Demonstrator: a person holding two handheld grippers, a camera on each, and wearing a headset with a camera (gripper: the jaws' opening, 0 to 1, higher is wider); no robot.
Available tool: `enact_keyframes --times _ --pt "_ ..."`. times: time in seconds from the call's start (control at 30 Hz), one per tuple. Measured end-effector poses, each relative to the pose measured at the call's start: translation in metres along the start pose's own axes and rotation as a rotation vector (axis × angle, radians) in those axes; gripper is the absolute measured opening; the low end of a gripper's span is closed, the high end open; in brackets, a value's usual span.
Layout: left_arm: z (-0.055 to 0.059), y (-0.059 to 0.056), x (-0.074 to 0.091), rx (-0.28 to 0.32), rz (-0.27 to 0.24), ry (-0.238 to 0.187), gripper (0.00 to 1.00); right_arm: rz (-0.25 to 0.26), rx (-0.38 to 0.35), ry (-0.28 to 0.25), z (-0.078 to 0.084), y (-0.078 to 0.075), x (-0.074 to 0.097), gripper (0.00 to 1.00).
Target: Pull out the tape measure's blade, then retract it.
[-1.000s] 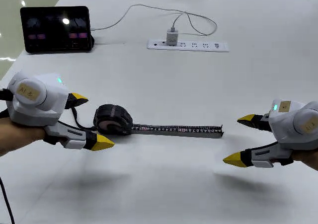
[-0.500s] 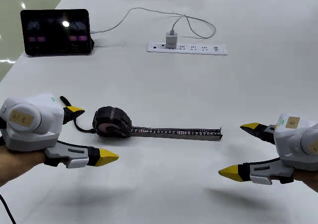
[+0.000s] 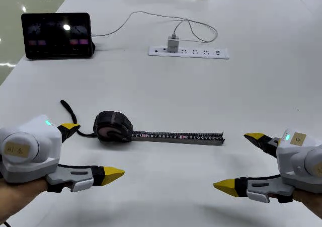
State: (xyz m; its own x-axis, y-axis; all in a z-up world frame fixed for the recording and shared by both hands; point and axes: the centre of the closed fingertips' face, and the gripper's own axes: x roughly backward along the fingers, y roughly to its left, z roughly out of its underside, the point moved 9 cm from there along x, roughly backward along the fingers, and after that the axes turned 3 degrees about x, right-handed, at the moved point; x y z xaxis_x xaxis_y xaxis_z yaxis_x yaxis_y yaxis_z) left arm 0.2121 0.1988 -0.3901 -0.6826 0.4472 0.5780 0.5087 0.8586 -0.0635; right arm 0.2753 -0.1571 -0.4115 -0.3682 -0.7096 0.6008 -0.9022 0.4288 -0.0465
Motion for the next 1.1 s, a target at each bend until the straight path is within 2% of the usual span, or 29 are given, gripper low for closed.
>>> enact_keyframes --times 0.33,0.4,0.5,0.6,0.73,0.9,1.1 --pt "0.004 -0.015 0.004 0.031 -0.043 -0.055 0.94 0.053 -0.079 -0.038 0.0 0.014 0.004 0.96" --pt "0.003 -0.02 0.005 0.041 -0.055 -0.08 0.95 0.062 -0.087 -0.045 0.0 0.018 0.004 0.96" --pt "0.003 -0.024 0.005 0.065 -0.049 -0.084 0.96 0.07 -0.1 -0.052 -0.001 0.023 0.003 0.98" --pt "0.004 -0.029 0.004 0.055 -0.042 -0.079 0.96 0.077 -0.113 -0.058 -0.002 0.027 0.003 0.99" --pt "0.005 -0.027 0.007 0.07 -0.047 -0.087 0.98 0.104 -0.129 -0.075 -0.005 0.031 0.005 0.99" --pt "0.003 -0.032 0.012 0.078 -0.054 -0.106 0.99 0.124 -0.163 -0.109 -0.008 0.035 0.007 0.99" --pt "0.001 -0.037 0.013 0.091 -0.061 -0.121 0.99 0.13 -0.159 -0.103 -0.009 0.04 0.008 0.99"
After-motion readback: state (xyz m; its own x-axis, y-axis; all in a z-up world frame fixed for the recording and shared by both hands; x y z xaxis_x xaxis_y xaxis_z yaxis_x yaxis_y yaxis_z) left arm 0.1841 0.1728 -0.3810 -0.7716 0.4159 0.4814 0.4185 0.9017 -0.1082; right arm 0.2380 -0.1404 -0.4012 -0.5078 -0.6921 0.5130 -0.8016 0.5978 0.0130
